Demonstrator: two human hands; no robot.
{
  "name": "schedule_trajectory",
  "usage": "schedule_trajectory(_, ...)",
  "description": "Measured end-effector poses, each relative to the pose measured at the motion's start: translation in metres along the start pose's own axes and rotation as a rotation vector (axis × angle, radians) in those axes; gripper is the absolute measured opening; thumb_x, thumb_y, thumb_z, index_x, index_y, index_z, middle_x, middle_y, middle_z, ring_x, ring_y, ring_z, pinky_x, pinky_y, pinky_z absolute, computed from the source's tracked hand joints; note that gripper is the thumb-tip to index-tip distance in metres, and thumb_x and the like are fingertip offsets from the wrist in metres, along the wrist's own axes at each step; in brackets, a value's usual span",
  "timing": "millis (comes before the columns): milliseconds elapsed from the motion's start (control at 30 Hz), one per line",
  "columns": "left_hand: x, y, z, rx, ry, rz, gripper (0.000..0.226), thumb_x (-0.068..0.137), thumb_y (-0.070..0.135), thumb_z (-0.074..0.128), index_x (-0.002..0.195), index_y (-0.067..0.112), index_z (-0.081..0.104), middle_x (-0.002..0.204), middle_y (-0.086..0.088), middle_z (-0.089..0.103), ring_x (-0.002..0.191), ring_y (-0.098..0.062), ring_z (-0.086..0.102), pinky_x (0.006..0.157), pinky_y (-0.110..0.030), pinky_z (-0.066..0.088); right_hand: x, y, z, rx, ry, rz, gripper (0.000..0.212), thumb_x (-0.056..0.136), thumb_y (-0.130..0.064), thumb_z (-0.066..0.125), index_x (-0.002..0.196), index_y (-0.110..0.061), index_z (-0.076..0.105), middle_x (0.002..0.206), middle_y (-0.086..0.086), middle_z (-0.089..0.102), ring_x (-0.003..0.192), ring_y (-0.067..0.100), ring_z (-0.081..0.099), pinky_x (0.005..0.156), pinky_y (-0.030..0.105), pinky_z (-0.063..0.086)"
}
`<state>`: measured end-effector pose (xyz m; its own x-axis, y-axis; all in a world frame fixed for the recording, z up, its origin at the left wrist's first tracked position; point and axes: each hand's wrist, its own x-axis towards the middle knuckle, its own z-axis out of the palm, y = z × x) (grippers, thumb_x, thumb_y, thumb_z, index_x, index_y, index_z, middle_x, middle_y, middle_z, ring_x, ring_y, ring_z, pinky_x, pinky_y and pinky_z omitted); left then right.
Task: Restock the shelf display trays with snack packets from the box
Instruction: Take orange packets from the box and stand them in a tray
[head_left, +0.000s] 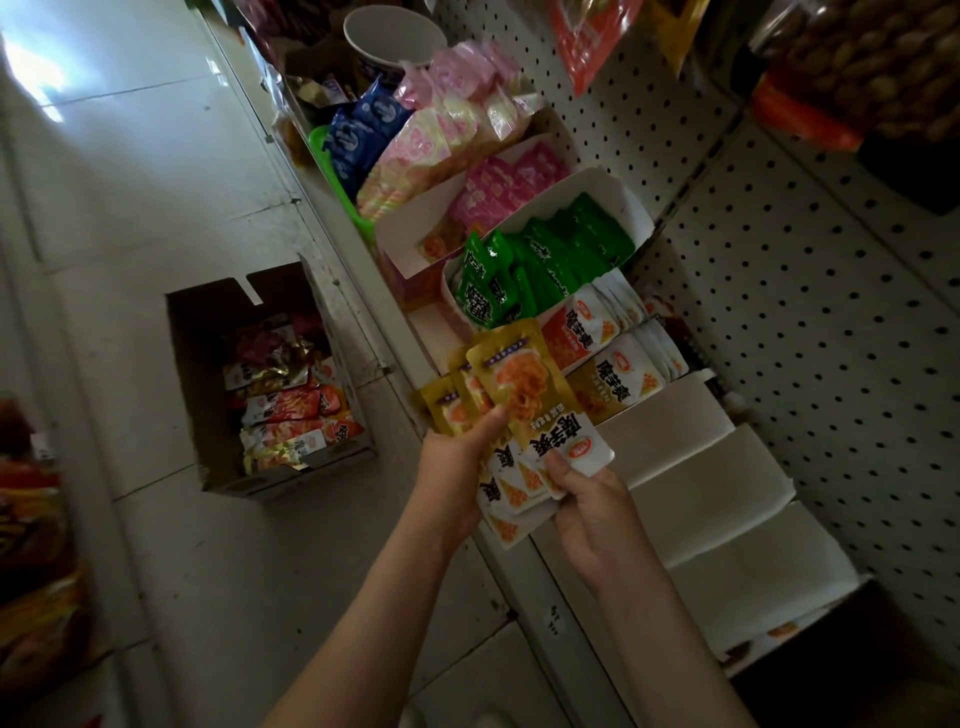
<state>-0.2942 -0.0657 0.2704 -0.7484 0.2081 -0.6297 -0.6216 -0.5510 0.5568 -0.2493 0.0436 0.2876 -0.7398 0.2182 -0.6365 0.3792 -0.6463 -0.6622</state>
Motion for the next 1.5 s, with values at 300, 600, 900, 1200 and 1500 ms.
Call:
schedule_trajectory(300,0.010,0.007,-0.001,-0.127,0.105,-0.117,0.025,0.098,0.011,0.050,0.117,0.000,0.060,0.112,-0.022,0.068,0.098,-0.031,0.069,0.085,-0.048,0.055,-0.001,-0.067,-0.007,-0.654,0.425,-0.312,0.013,0.095,-0.011,0.055,0.107,-0.016,0.060,0.092,0.000,0.066,0.085,0.019,0.067,0.066,0.030,0.051)
schedule_trajectory(600,0.015,0.004,0.003,-0.078,0.147,-0.117,0.017,0.098,0.010,0.050,0.109,0.001,0.060,0.103,-0.021,0.071,0.088,-0.026,0.072,0.080,-0.044,0.057,0.013,-0.117,0.012,-1.991,0.138,-0.612,0.054,0.092,0.005,0.034,0.130,-0.028,0.052,0.103,0.010,0.063,0.089,0.030,0.059,0.066,0.032,0.046)
schedule_trajectory(900,0.011,-0.013,0.010,0.053,0.066,-0.187,0.019,0.097,0.010,0.051,0.112,0.000,0.059,0.093,-0.014,0.070,0.085,-0.023,0.070,0.068,-0.037,0.057,0.061,-0.091,0.029,-2.167,0.140,-0.382,0.022,0.088,0.004,0.042,0.103,-0.011,0.047,0.096,0.011,0.059,0.079,0.028,0.055,0.059,0.033,0.040)
schedule_trajectory(1200,0.017,-0.015,0.019,0.074,-0.032,-0.220,0.016,0.097,0.012,0.053,0.111,0.006,0.057,0.102,-0.020,0.072,0.093,-0.027,0.071,0.085,-0.045,0.056,0.067,-0.060,0.011,-2.094,0.127,-0.447,0.082,0.081,-0.019,0.069,0.144,-0.022,0.016,0.142,0.012,0.028,0.128,0.032,0.034,0.103,0.042,0.036)
schedule_trajectory(1500,0.022,-0.020,0.019,0.270,-0.022,-0.230,0.013,0.099,0.013,0.050,0.100,0.009,0.062,0.088,-0.012,0.072,0.081,-0.027,0.069,0.081,-0.042,0.057,0.090,-0.058,-0.016,-2.223,0.446,-0.603,0.072,0.084,-0.025,0.064,0.141,-0.024,0.020,0.147,0.012,0.024,0.131,0.030,0.029,0.108,0.044,0.023)
